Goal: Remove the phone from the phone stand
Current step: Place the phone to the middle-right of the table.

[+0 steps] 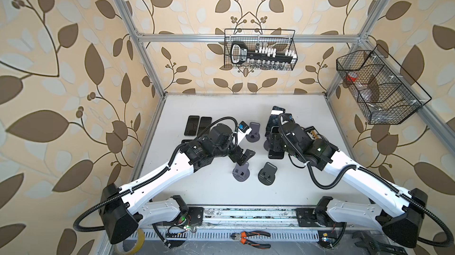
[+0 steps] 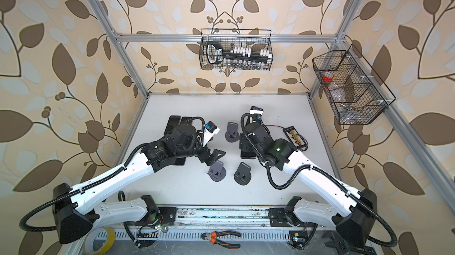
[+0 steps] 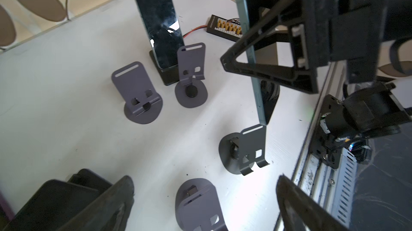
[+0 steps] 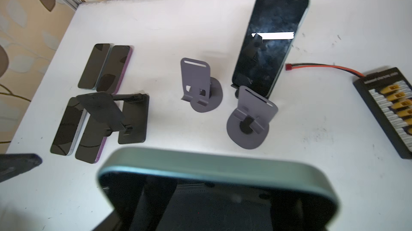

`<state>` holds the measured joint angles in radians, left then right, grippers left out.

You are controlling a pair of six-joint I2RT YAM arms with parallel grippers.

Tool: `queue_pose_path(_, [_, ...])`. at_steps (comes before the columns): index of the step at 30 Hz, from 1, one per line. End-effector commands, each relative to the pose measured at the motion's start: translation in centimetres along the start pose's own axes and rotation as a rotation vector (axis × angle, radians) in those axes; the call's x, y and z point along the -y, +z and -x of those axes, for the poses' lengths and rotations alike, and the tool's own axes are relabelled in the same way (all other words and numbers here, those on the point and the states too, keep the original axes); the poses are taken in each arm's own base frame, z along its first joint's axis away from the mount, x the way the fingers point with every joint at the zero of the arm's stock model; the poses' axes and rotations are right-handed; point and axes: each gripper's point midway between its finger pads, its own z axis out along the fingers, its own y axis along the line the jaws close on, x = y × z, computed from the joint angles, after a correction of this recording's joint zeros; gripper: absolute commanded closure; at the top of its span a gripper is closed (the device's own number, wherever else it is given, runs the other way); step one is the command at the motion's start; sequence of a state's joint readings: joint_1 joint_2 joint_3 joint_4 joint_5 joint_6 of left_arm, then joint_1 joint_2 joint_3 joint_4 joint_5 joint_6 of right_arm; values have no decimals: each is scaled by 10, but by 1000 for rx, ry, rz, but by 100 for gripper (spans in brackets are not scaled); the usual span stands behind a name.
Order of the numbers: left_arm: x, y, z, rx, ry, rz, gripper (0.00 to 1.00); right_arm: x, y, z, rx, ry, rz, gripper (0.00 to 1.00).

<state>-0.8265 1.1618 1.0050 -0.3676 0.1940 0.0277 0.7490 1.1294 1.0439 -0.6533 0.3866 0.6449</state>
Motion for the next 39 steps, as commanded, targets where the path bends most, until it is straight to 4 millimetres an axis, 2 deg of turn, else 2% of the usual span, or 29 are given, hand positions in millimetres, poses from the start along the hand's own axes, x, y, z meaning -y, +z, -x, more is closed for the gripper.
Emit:
queue_pose_path(1, [16,-4,20,41,68,-22,1,21,-9,0,44,24,-66,40])
queue_pose_path(8, [38,7,17,25,111,-62,1,45,-18,-11,51,56,-133,41])
queue_pose_path(16, [40,14,16,27,110,-60,1,61,-27,-12,79,72,-180,41])
queue_pose_path(24, [42,17,12,12,126,-66,1,72,-25,-10,110,39,-254,42])
queue_pose_path(29, [41,15,13,7,150,-49,1,78,-23,-7,135,22,-292,42])
queue_pose_path(39, [39,14,11,8,149,-38,1,72,-15,-3,176,-4,-267,43])
